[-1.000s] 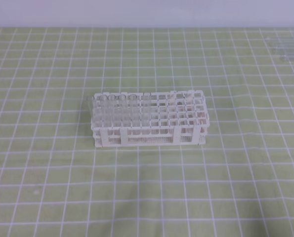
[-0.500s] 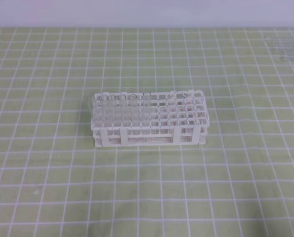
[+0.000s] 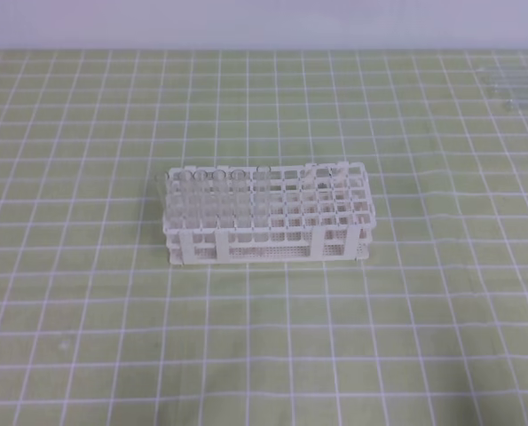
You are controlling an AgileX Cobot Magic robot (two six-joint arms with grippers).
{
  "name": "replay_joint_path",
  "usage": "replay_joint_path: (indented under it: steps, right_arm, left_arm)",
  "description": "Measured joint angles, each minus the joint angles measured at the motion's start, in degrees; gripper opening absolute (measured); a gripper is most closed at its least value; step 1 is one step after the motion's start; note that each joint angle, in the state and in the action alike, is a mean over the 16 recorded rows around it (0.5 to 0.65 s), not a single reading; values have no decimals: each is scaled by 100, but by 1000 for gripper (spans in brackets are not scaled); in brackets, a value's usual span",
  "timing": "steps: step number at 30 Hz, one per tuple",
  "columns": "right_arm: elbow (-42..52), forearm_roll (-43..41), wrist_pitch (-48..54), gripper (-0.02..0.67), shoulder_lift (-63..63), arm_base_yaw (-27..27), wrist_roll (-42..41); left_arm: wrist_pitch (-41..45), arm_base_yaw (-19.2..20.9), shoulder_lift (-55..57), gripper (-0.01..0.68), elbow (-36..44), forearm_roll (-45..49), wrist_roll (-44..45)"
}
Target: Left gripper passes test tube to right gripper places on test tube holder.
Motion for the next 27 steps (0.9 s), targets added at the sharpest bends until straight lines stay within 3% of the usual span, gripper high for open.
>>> replay_joint_path:
  steps: [27]
  right_arm:
    - [0,0,-3,-18,9,-51,0]
  left_arm:
    - [6,21,25,-3,-7,3,0]
